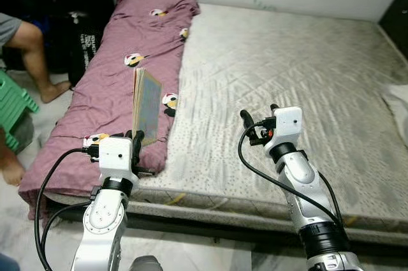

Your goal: Clean up the room

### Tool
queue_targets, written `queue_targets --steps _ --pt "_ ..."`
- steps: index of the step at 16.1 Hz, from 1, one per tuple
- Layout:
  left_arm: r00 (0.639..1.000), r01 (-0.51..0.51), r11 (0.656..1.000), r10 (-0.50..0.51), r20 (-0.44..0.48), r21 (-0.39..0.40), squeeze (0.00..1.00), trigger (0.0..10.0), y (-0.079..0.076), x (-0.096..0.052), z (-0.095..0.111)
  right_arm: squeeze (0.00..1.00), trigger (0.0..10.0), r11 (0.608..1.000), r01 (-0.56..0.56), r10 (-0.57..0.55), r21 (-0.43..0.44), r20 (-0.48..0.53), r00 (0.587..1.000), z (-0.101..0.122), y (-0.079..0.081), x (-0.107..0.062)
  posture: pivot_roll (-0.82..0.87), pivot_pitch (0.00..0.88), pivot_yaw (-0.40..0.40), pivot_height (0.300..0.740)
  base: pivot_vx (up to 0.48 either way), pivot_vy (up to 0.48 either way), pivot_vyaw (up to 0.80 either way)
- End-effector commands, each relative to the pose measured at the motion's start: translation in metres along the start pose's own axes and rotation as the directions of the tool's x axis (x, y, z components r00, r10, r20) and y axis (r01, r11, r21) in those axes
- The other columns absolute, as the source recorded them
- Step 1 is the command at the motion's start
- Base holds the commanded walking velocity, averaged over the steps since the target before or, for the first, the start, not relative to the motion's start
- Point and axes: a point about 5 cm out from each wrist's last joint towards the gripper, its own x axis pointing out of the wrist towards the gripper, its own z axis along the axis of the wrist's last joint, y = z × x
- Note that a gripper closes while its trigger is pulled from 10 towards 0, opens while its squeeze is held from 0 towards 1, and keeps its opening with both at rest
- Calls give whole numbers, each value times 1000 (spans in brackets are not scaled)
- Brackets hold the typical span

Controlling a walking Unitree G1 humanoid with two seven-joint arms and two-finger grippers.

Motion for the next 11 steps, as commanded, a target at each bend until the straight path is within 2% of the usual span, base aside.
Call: queue_targets --steps 1,4,8,10,11 --pt "998 19 1000 -19 55 0 0 10000 -2 2 10 0 10000 1000 16 -16 1 6 1000 1 -3 1 74 48 -55 740 337 0 0" --pt "998 36 999 -36 53 3 0 10000 -4 2 9 0 10000 1000 18 -18 -1 3 1000 1 -4 1 72 48 -55 740 339 0 0" --pt "998 33 999 -34 44 9 0 10000 -5 2 8 0 10000 1000 17 -17 0 -8 1000 -1 -5 0 72 50 -58 740 0 0 0" --pt "999 13 1000 -13 35 15 0 10000 -4 2 8 0 10000 1000 20 -20 6 -10 1000 -1 -5 0 74 50 -60 740 0 0 -775" --pt "999 14 1000 -15 35 27 0 10000 -4 2 8 0 10000 1000 18 -18 4 -10 1000 -2 -5 0 75 50 -60 740 0 0 0"
